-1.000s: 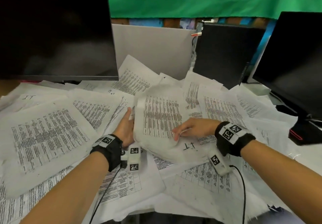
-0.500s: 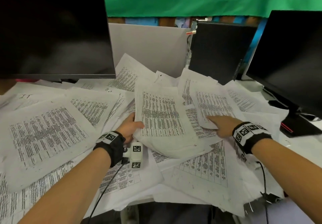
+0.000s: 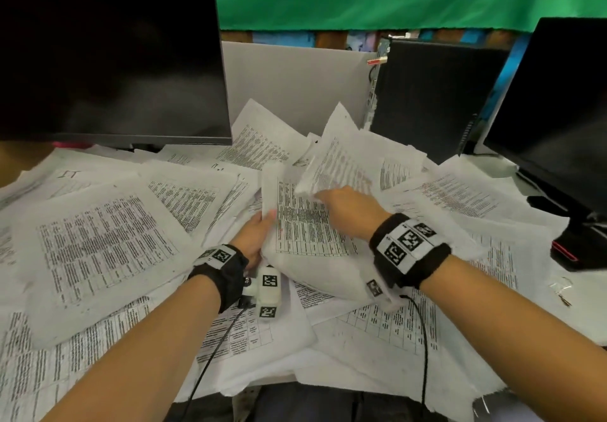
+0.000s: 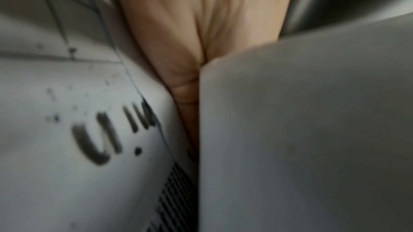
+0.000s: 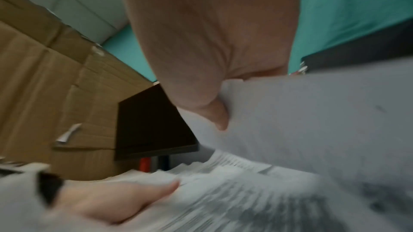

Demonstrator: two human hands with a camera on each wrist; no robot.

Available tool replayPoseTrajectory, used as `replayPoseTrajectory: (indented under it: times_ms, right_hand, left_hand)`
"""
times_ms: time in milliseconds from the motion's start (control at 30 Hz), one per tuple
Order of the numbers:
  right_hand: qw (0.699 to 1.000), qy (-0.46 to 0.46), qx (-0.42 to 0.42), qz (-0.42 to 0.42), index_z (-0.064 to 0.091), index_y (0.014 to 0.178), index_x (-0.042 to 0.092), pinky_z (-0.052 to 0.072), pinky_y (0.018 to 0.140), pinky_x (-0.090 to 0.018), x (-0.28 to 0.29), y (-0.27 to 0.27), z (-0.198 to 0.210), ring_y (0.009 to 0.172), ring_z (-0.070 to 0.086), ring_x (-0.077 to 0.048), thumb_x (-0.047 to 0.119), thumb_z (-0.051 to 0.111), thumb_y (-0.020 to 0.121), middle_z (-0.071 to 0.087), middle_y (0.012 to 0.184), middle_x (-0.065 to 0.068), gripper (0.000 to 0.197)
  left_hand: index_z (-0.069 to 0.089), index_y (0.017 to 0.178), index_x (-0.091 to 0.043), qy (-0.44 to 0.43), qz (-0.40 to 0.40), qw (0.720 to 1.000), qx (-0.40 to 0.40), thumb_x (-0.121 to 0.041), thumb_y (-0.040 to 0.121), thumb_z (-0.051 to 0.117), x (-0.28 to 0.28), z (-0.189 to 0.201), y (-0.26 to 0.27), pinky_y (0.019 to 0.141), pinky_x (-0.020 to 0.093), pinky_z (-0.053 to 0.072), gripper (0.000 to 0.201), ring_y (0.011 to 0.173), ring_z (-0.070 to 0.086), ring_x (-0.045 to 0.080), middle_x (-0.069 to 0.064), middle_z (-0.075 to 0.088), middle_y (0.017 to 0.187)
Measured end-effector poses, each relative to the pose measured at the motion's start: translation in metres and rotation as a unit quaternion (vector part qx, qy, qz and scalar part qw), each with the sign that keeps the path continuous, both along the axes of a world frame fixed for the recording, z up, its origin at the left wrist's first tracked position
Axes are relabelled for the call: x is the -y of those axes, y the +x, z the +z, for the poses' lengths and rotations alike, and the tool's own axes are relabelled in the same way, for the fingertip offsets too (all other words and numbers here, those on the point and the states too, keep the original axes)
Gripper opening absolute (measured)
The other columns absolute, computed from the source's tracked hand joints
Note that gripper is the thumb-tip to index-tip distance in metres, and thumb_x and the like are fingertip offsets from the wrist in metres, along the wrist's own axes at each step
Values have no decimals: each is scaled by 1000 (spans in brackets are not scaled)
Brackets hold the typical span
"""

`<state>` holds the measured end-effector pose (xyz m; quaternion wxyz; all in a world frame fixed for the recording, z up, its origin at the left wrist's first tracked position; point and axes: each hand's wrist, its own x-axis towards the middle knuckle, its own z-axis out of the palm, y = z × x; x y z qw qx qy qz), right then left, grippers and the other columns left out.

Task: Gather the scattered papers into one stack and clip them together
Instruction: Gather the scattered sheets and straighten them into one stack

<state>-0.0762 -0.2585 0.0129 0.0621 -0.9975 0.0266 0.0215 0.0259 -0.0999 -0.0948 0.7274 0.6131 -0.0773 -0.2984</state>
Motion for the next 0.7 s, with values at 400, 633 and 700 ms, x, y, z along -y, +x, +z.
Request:
replayPoseTrajectory:
  times_ms: [400,633,700]
  right_hand:
    - [853,432,82,-282,25,153,10,34,114,-44,69,-7,-19,141,37,-29,51,69,83,33,156,-10,93]
    - [723,662,171,-103,59,131,14,55,93,-43,61,-5,28,106,70,-20,16,65,92,71,119,-5,39]
    - [753,608,243,-68,58,130,19,55,94,-43,51,-5,50,108,69,-16,18,64,93,70,120,0,37]
  left_hand:
    - [50,131,-7,56,15,994,89,1,95,44,-7,32,-16,78,38,57,37,103,65,25,11,64,122]
    - [43,127,-16,-27,105,927,360,-12,98,47,-7,139,-35,79,10,48,30,94,58,-14,-15,57,110]
    - [41,125,-13,-31,147,887,437,-15,100,45,-11,163,-36,76,3,45,25,88,55,-21,-19,53,106]
